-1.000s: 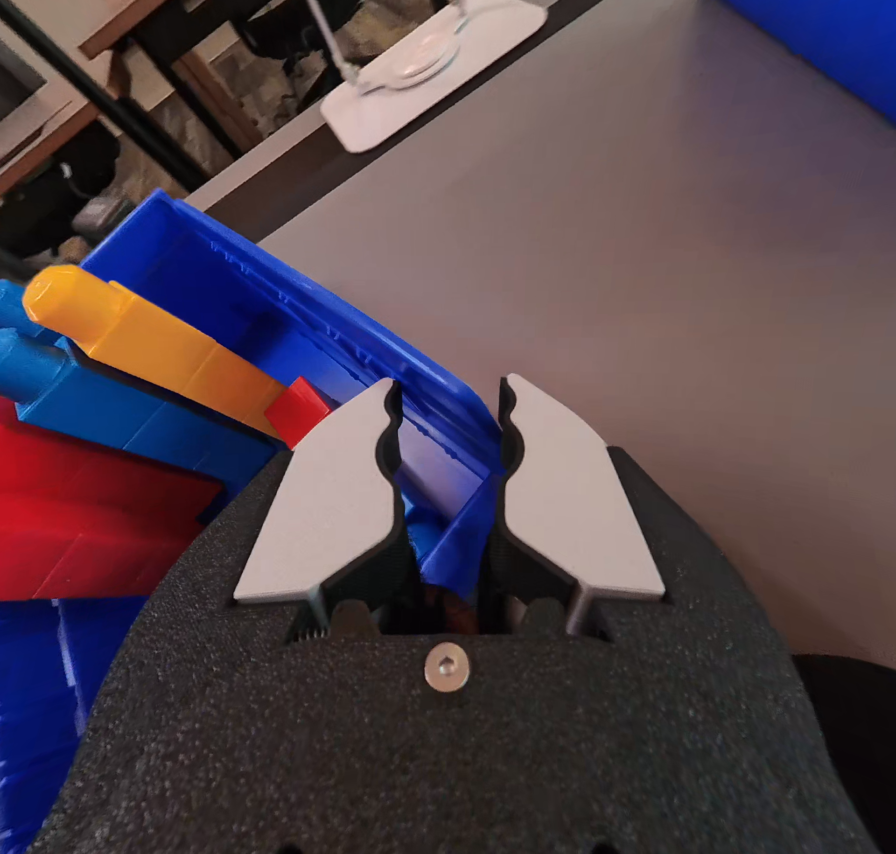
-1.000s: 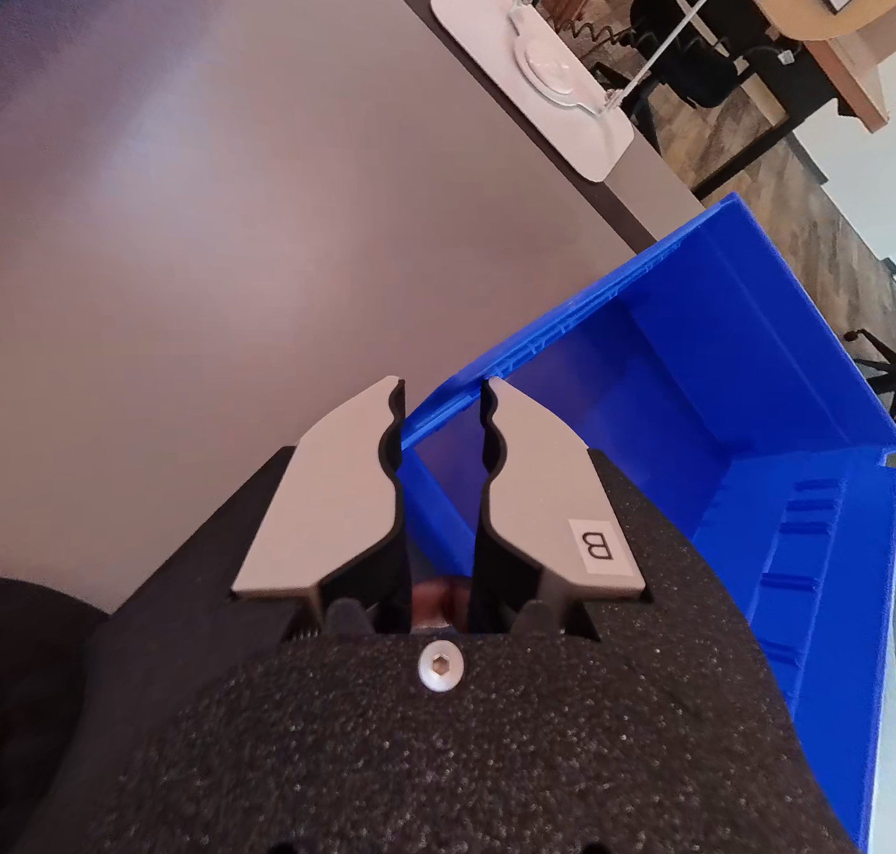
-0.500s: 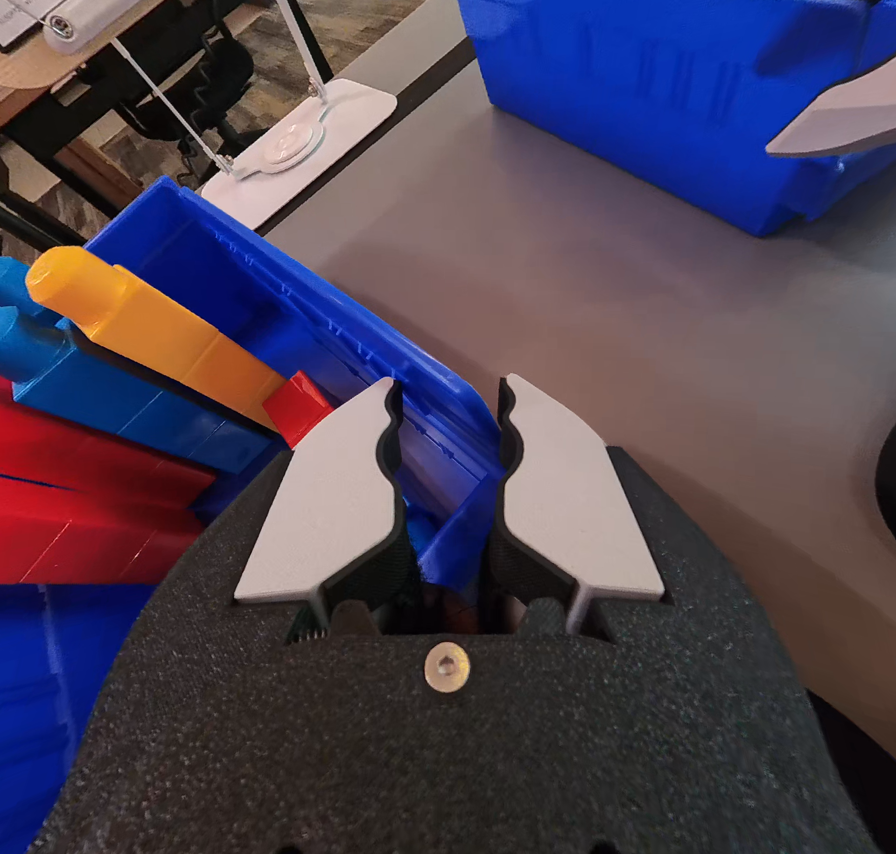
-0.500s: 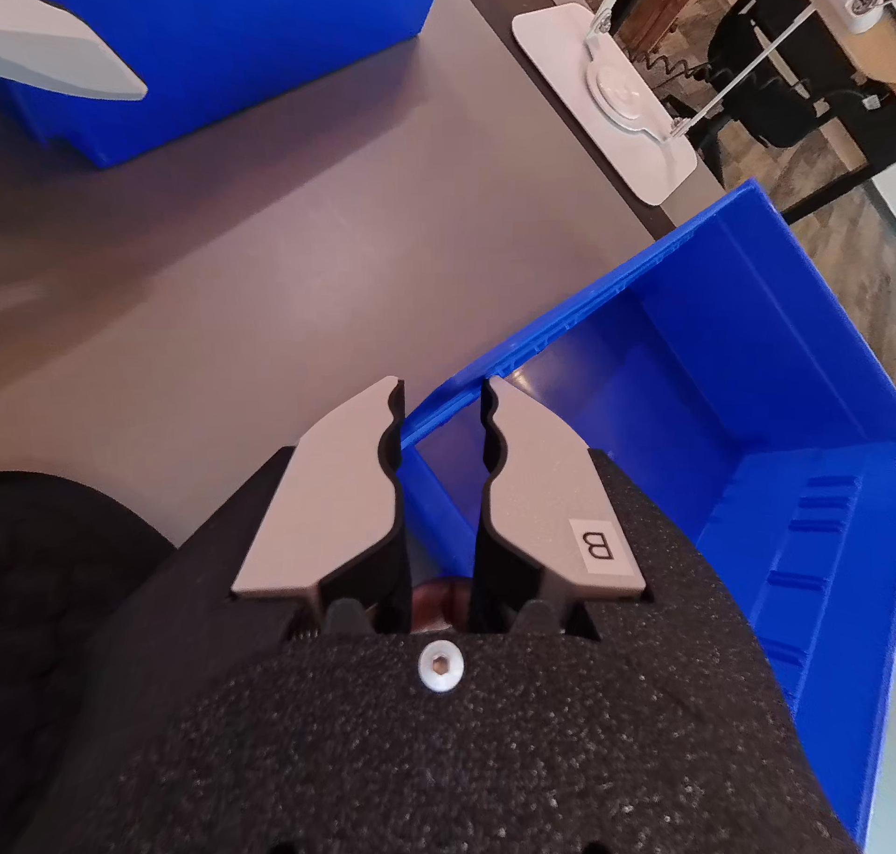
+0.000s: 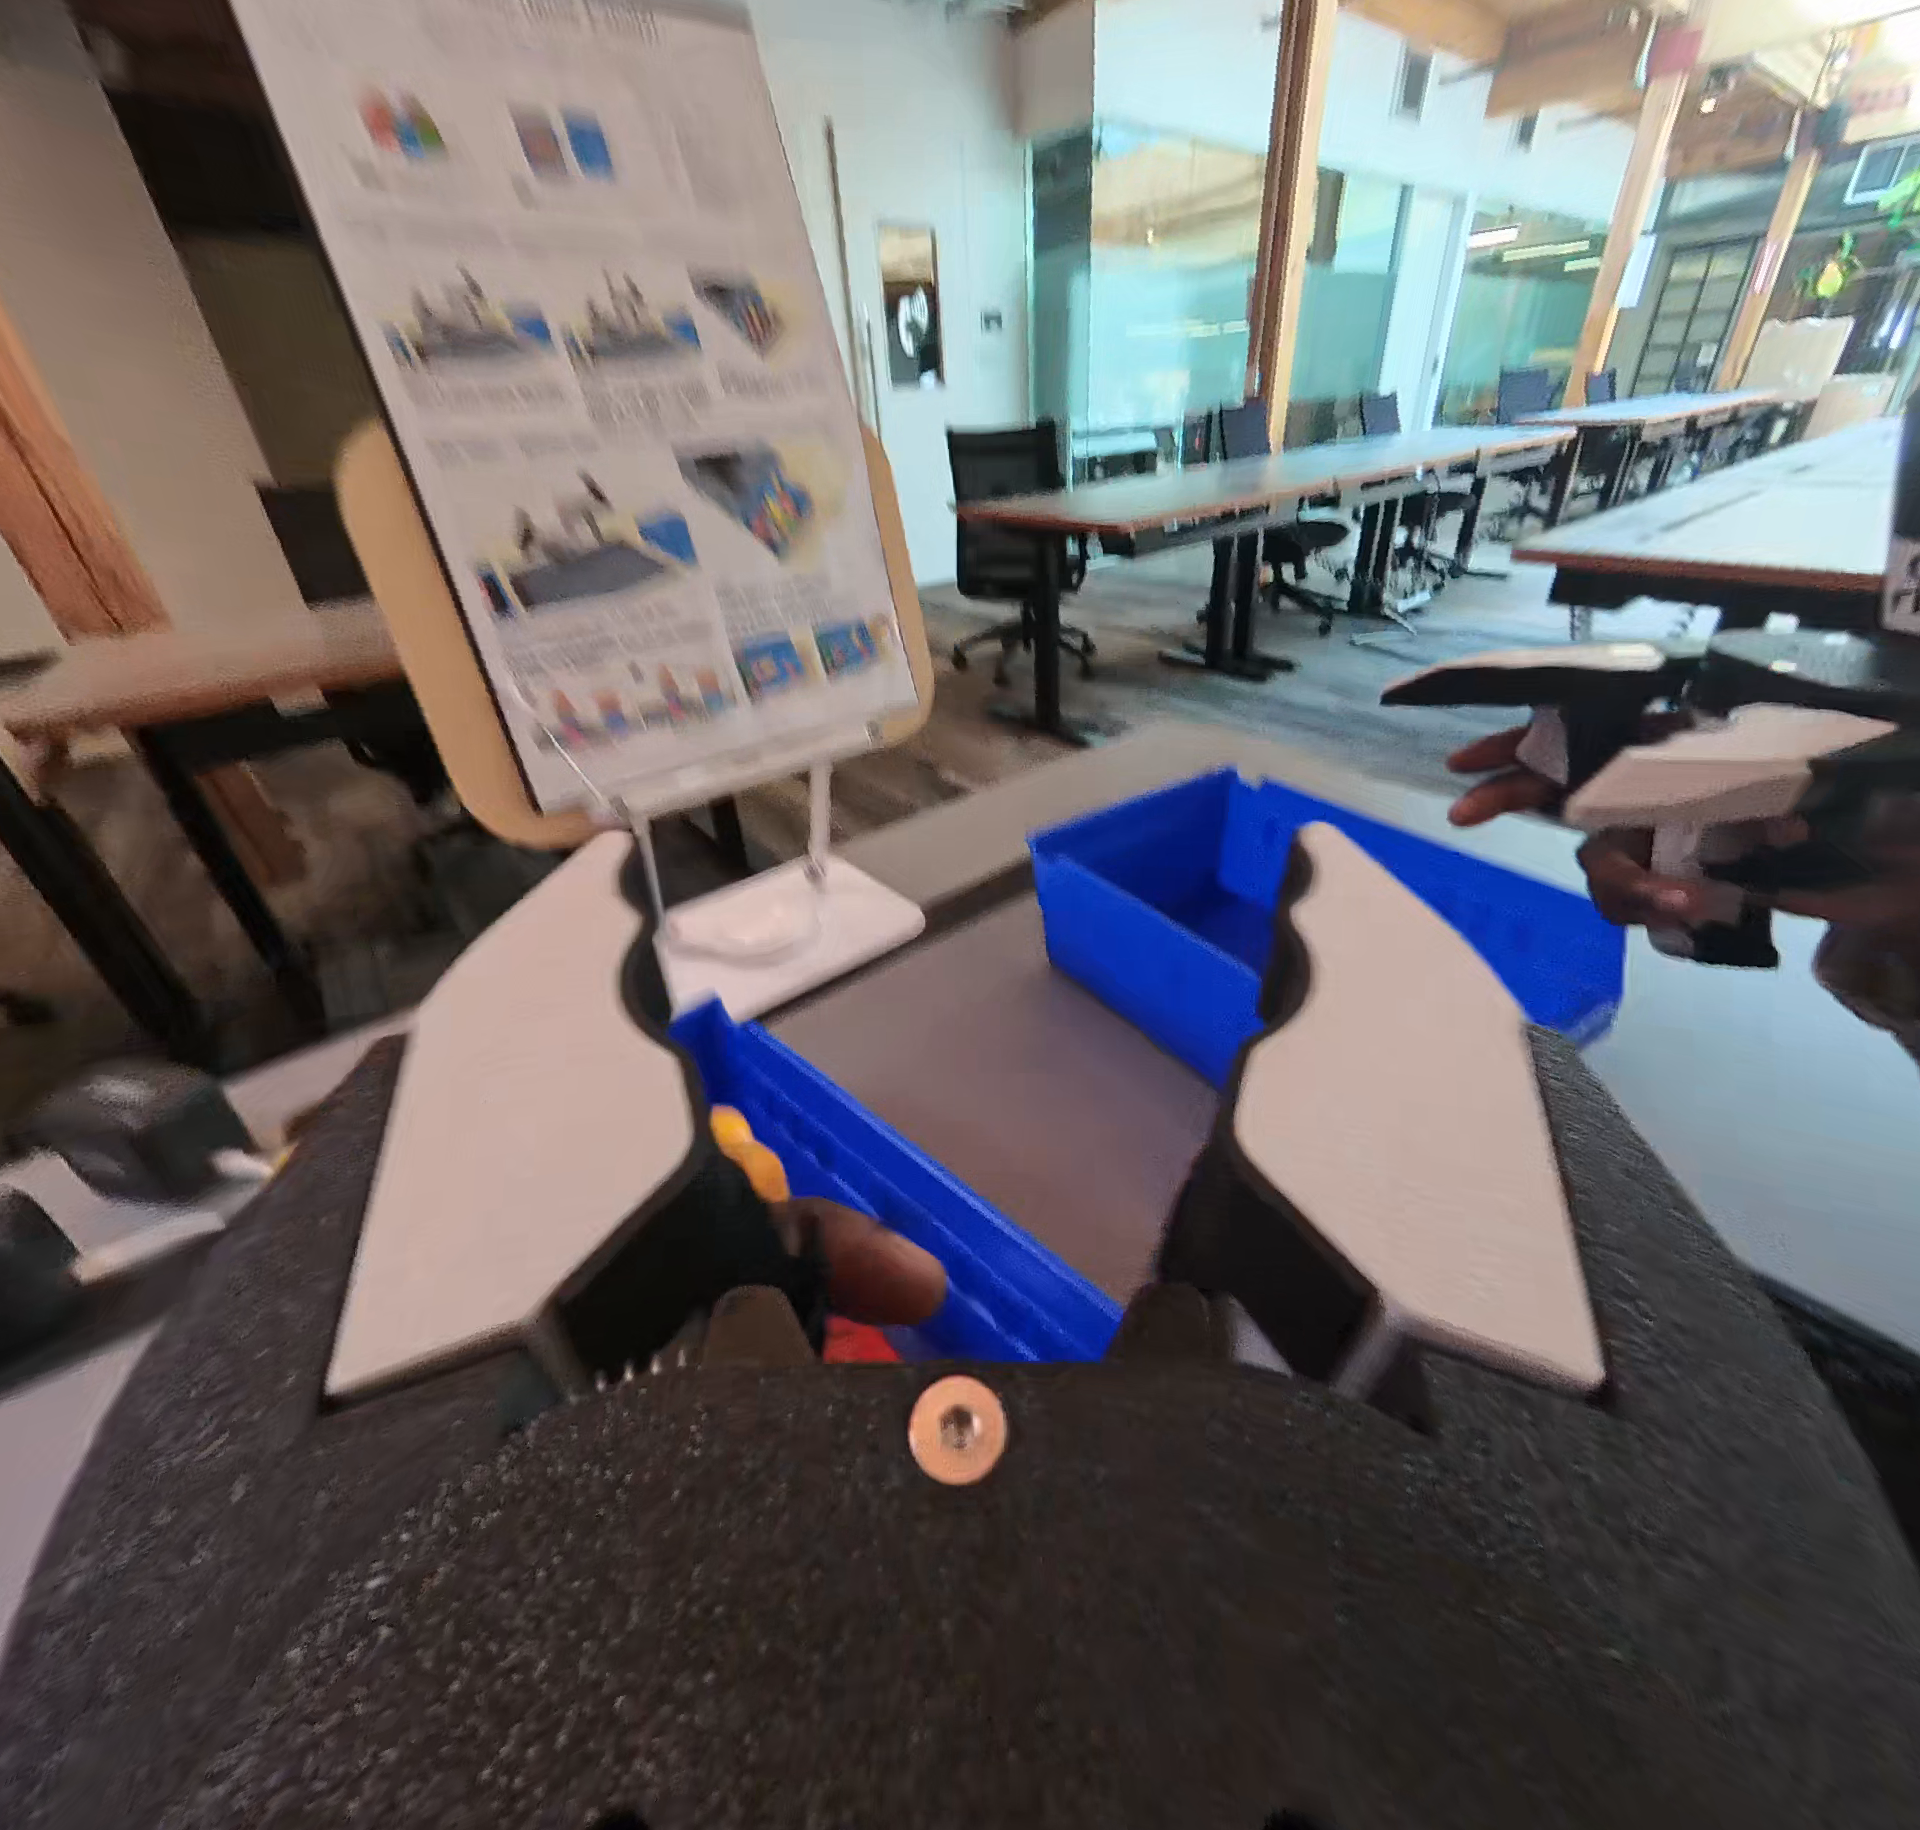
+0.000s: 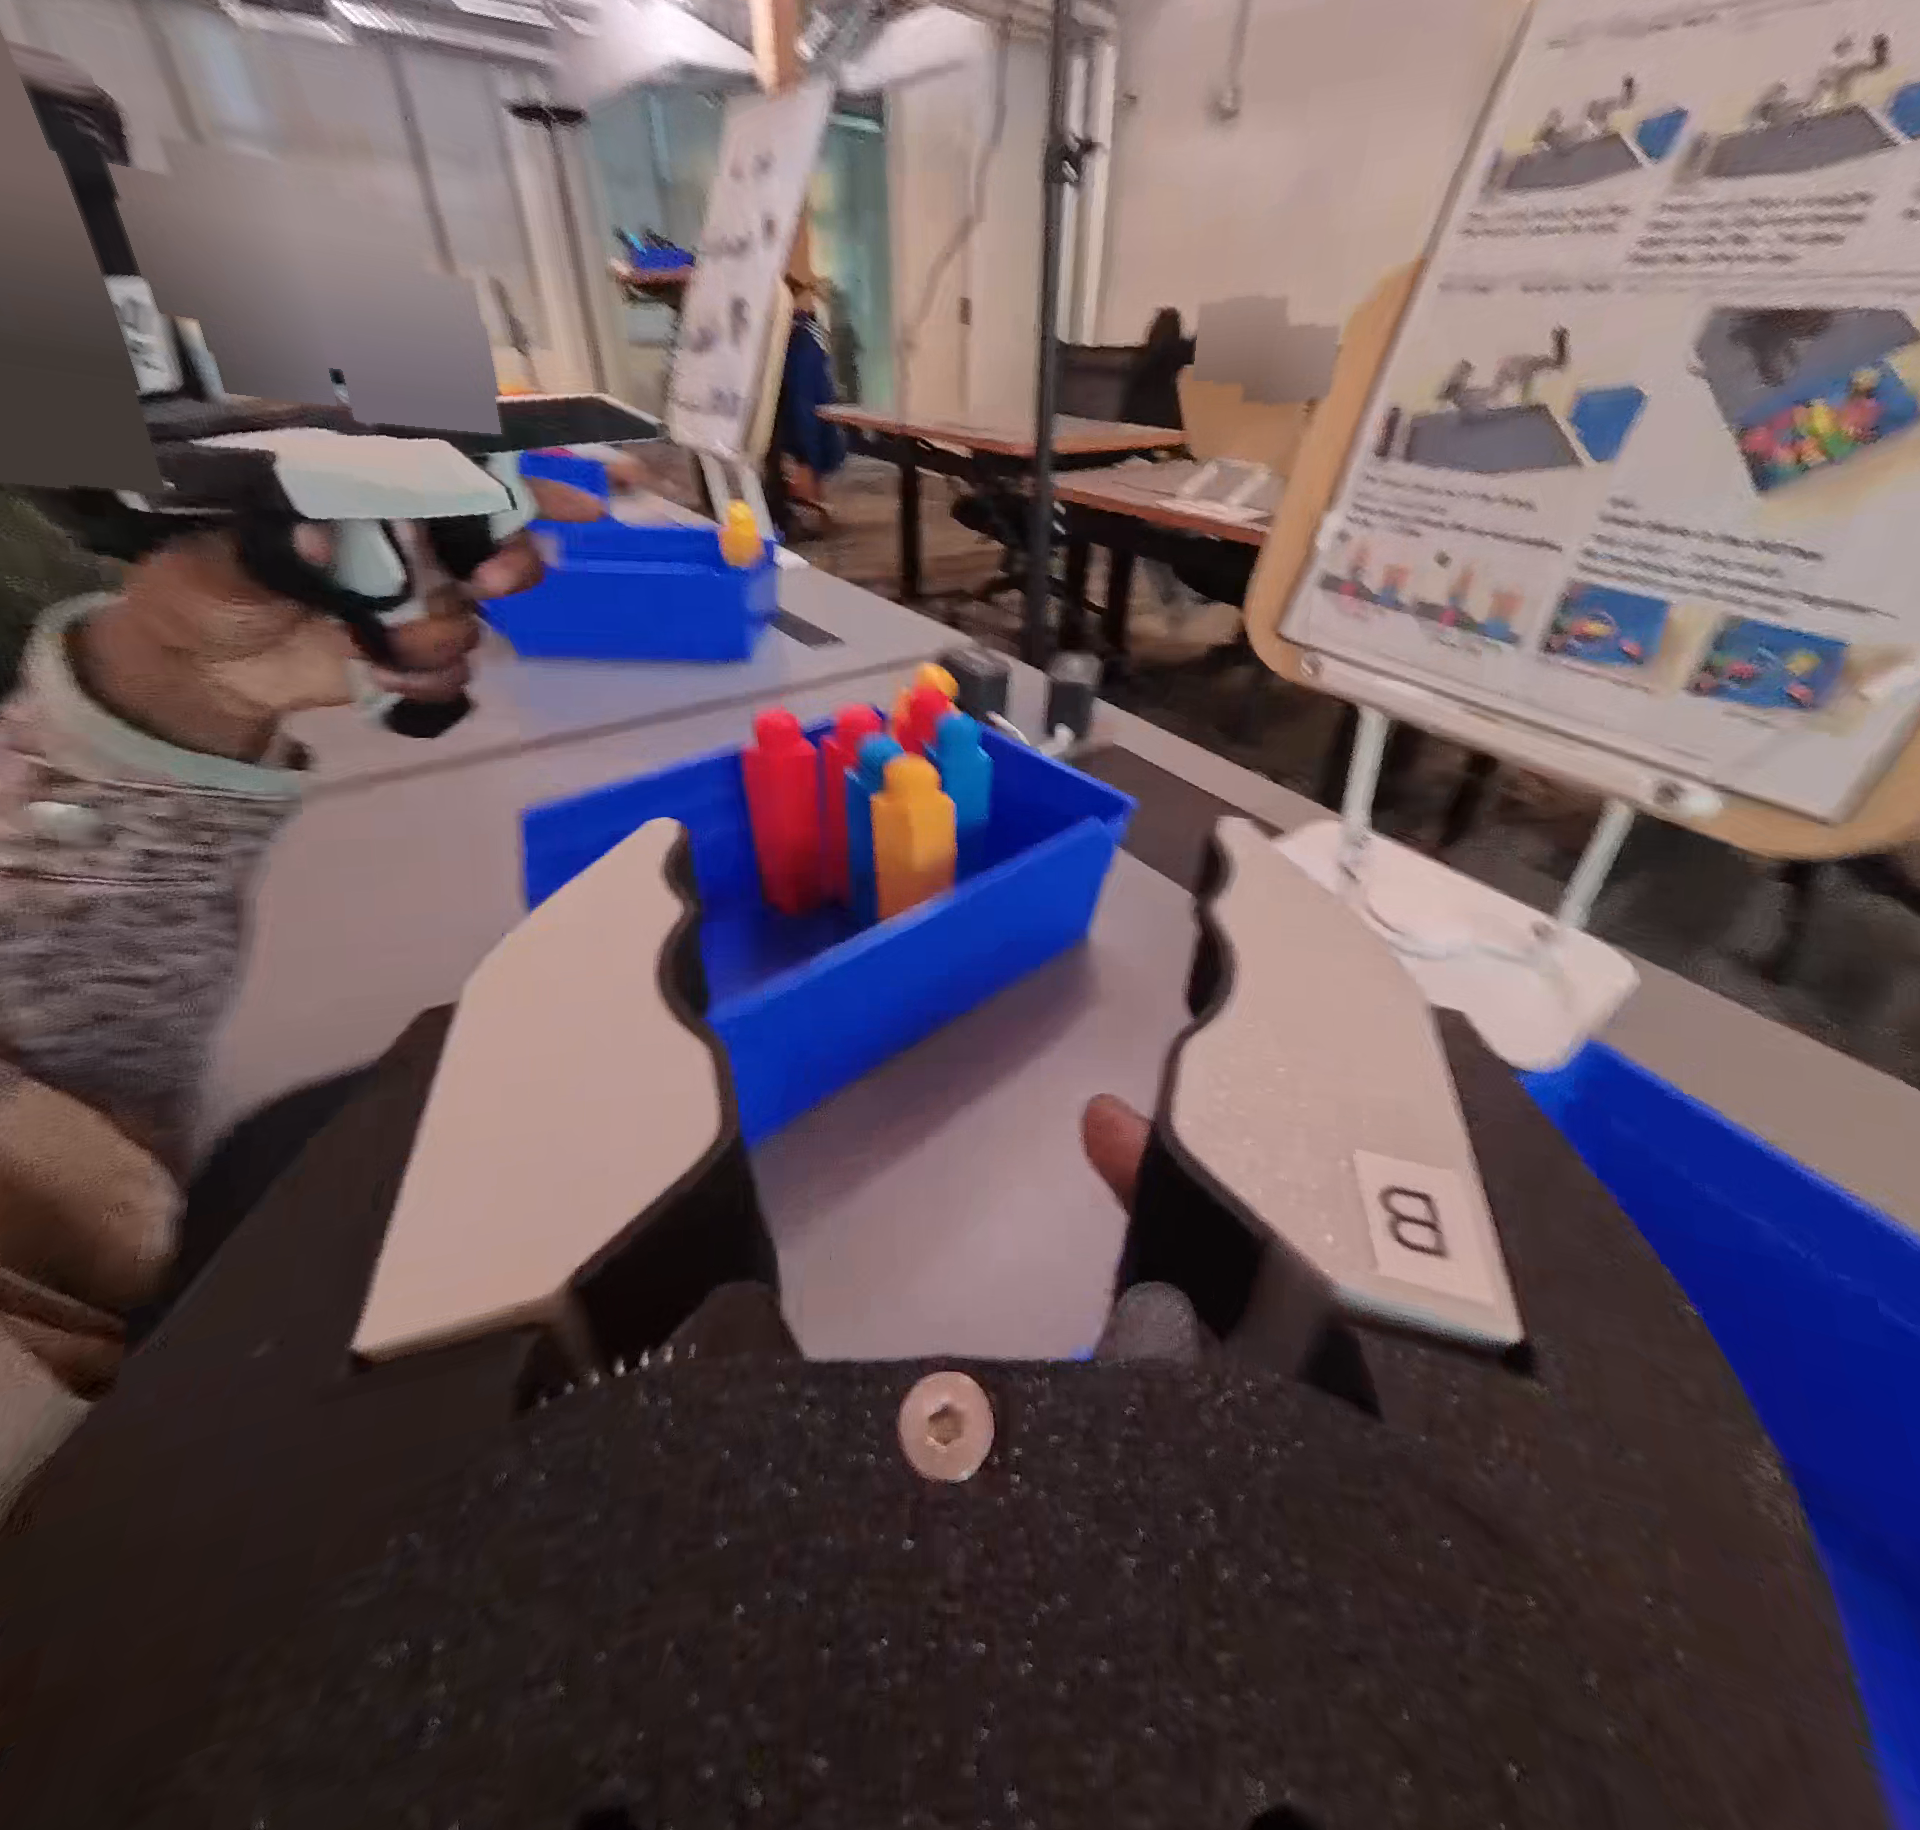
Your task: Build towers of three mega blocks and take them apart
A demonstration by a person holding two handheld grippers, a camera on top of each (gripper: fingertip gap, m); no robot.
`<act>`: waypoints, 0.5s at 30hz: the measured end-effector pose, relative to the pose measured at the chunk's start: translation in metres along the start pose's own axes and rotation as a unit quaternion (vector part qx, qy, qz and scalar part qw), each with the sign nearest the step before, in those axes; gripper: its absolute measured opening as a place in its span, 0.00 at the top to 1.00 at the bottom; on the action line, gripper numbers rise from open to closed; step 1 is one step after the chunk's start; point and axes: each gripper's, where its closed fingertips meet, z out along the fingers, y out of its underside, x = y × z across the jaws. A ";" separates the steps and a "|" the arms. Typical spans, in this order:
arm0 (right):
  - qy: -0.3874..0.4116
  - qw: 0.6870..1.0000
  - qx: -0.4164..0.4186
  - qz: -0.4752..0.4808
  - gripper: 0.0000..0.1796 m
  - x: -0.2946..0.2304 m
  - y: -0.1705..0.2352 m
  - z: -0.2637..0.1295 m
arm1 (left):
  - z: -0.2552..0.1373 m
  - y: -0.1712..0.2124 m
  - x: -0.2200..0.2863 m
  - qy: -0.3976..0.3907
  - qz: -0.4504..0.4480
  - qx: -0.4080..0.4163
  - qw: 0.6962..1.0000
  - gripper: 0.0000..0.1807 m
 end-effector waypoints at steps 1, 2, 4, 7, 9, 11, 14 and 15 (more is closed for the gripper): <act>-0.021 1.000 0.016 0.012 0.41 -0.004 -0.019 0.005 | -0.002 -0.025 -0.006 0.003 0.006 0.019 1.000 0.31; -0.035 0.999 0.031 0.023 0.35 -0.005 -0.038 0.011 | -0.003 -0.050 -0.011 0.010 0.004 0.041 0.999 0.25; -0.057 0.998 0.001 0.041 0.32 -0.004 -0.063 0.026 | -0.007 -0.094 -0.026 -0.005 0.006 0.086 0.996 0.23; -0.091 0.991 -0.065 0.069 0.23 -0.003 -0.089 0.049 | -0.009 -0.107 -0.067 -0.112 0.042 0.068 0.990 0.32; -0.070 0.993 -0.084 0.049 0.23 0.007 -0.095 0.061 | -0.002 -0.079 -0.079 -0.133 0.056 0.004 0.990 0.38; -0.075 0.992 -0.100 0.034 0.25 0.009 -0.085 0.069 | 0.011 -0.035 -0.074 -0.095 0.049 -0.060 0.992 0.44; -0.123 0.989 -0.078 0.023 0.56 0.000 -0.056 0.074 | 0.024 0.039 -0.075 -0.050 0.041 -0.138 0.988 0.52; -0.155 0.984 -0.091 0.015 0.67 -0.006 -0.037 0.072 | 0.020 0.064 -0.088 -0.060 0.056 -0.181 0.980 0.55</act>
